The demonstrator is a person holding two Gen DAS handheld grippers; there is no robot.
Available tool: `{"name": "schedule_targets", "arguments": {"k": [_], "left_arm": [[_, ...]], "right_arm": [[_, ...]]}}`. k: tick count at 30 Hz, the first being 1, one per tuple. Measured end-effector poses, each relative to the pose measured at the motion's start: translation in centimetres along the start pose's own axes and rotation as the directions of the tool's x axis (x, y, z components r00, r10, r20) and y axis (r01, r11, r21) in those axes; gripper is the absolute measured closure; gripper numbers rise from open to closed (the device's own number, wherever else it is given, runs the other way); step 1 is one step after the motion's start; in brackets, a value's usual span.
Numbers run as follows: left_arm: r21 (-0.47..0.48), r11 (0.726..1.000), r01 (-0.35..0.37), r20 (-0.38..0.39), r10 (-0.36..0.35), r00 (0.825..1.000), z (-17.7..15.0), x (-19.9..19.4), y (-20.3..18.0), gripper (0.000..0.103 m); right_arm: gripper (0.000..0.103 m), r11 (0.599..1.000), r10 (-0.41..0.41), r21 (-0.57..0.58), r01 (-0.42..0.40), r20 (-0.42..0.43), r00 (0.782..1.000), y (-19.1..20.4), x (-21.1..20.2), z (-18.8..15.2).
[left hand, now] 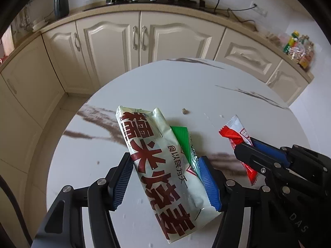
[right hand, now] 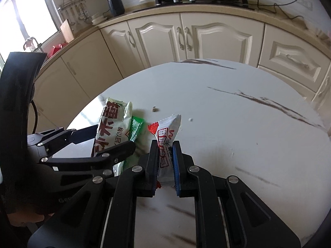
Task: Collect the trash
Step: 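Grasp the large white packet with red characters using the left tool, then carry both packets over the blue bin and open both tools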
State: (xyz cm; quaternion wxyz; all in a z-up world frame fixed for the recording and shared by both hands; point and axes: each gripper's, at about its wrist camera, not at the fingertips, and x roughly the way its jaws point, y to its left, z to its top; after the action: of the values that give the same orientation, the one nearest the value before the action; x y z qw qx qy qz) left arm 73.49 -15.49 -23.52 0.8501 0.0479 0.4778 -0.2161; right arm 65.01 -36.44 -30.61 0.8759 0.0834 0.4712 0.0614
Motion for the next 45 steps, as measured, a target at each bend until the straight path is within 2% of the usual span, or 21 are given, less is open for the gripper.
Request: {"name": "schedule_targets", "arguments": {"k": [7,10,13,17,21,24,25,27,30,31,36,42,44,45], "left_arm": [[0.042,0.999,0.023,0.130,-0.029,0.991,-3.6,-6.2,-0.5,0.044],[0.074,0.997,0.020,0.199,-0.034,0.979,-6.1,-9.9,-0.9,0.044],[0.116,0.993,-0.027,0.296,-0.009,0.955,-9.4,-13.9,-1.9,0.044],[0.140,0.988,-0.063,0.414,0.000,0.910,-14.5,-19.2,-2.2,0.044],[0.120,0.988,-0.101,0.491,0.029,0.871,-19.7,-23.8,-1.2,0.044],[0.087,0.984,-0.157,0.551,0.084,0.830,-24.0,-26.9,-0.2,0.044],[0.064,0.984,-0.168,0.577,0.101,0.811,-25.7,-28.0,0.3,0.044],[0.042,0.981,-0.189,0.597,0.127,0.792,-28.7,-29.9,0.7,0.044],[-0.017,0.977,-0.212,0.637,0.174,0.751,-33.8,-32.4,1.6,0.044],[-0.042,0.975,-0.219,0.650,0.193,0.735,-35.4,-33.1,2.0,0.044],[-0.168,0.947,-0.272,0.719,0.307,0.623,-42.6,-35.8,3.7,0.044],[-0.270,0.916,-0.298,0.721,0.397,0.567,-48.6,-36.9,5.6,0.043],[-0.301,0.903,-0.306,0.709,0.427,0.562,-49.6,-36.2,6.1,0.043],[-0.314,0.899,-0.306,0.700,0.437,0.565,-49.9,-35.8,6.5,0.043]], "right_arm": [[0.090,1.000,0.011,0.004,-0.011,0.063,0.998,1.9,-4.5,-2.5],[0.090,1.000,0.011,-0.006,-0.010,0.109,0.994,3.2,-7.5,-3.9],[0.090,1.000,-0.012,-0.025,0.017,0.175,0.984,5.0,-10.8,-5.3],[0.090,0.997,-0.042,-0.049,0.059,0.294,0.955,8.0,-16.1,-7.7],[0.090,0.996,-0.036,-0.068,0.066,0.376,0.926,11.2,-20.3,-9.8],[0.090,0.994,-0.020,-0.089,0.064,0.423,0.906,13.7,-22.7,-11.3],[0.090,0.993,-0.014,-0.098,0.063,0.440,0.898,14.6,-23.4,-11.7],[0.090,0.991,-0.002,-0.119,0.065,0.465,0.885,16.4,-24.7,-12.6],[0.090,0.984,0.006,-0.156,0.085,0.507,0.862,19.6,-26.5,-14.0],[0.090,0.982,0.011,-0.166,0.087,0.516,0.856,20.4,-26.8,-14.4],[0.090,0.967,0.055,-0.236,0.095,0.557,0.828,25.8,-27.7,-16.4],[0.090,0.936,0.136,-0.343,0.080,0.562,0.816,32.3,-26.9,-17.4],[0.090,0.924,0.163,-0.375,0.072,0.557,0.814,34.1,-26.2,-17.7],[0.090,0.917,0.173,-0.392,0.070,0.550,0.817,34.9,-25.7,-17.8]]}}
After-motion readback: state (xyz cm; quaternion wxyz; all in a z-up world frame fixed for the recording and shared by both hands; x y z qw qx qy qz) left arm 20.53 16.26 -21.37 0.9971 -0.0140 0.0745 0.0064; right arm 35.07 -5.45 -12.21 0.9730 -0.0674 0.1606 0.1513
